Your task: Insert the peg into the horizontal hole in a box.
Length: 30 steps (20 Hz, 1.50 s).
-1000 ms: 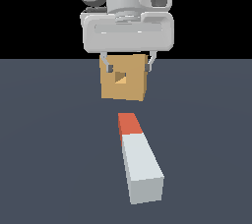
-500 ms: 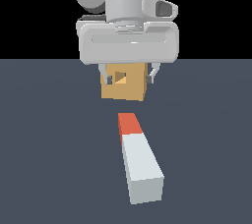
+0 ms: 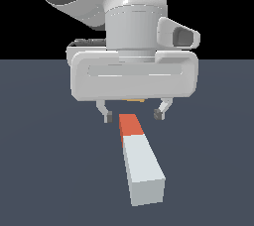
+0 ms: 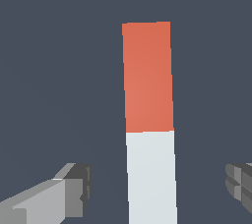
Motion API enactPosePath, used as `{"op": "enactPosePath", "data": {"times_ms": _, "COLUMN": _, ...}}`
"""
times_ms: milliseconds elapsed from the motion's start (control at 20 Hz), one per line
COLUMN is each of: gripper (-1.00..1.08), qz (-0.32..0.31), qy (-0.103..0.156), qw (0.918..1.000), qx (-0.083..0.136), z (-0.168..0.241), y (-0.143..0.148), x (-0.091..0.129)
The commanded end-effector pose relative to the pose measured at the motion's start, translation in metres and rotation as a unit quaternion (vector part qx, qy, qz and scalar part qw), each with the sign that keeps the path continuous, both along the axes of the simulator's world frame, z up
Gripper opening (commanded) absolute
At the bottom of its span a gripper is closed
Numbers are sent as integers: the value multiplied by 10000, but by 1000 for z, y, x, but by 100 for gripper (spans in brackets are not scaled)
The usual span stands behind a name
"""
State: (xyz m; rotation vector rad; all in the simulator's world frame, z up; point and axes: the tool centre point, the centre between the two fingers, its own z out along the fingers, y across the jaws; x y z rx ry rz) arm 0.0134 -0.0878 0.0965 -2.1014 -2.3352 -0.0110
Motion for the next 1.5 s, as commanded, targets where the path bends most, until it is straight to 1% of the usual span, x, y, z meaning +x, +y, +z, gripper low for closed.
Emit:
{"op": "enactPosePath", "data": {"times_ms": 0, "gripper": 100, "qz": 82, "qy": 8, "qw": 10000, "qx": -11, "z": -10, "y": -14, "x": 3}}
{"op": "enactPosePath", "data": {"times_ms": 200, "gripper": 100, "qz": 158, "qy": 20, "qw": 9999, "qx": -23, "z": -21, "y": -30, "x": 6}}
{"op": "enactPosePath", "data": {"times_ms": 400, "gripper": 100, "qz": 188, "qy": 25, "qw": 9998, "qx": -28, "z": -26, "y": -37, "x": 8}}
{"op": "enactPosePath", "data": {"times_ms": 850, "gripper": 100, "qz": 177, "qy": 25, "qw": 9998, "qx": -28, "z": -28, "y": -35, "x": 8}}
{"op": "enactPosePath", "data": {"times_ms": 1300, "gripper": 100, "qz": 177, "qy": 25, "qw": 9998, "qx": -28, "z": -67, "y": -34, "x": 7}}
{"op": "enactPosePath", "data": {"times_ms": 1450, "gripper": 100, "qz": 178, "qy": 22, "qw": 9998, "qx": -26, "z": -73, "y": -34, "x": 7}}
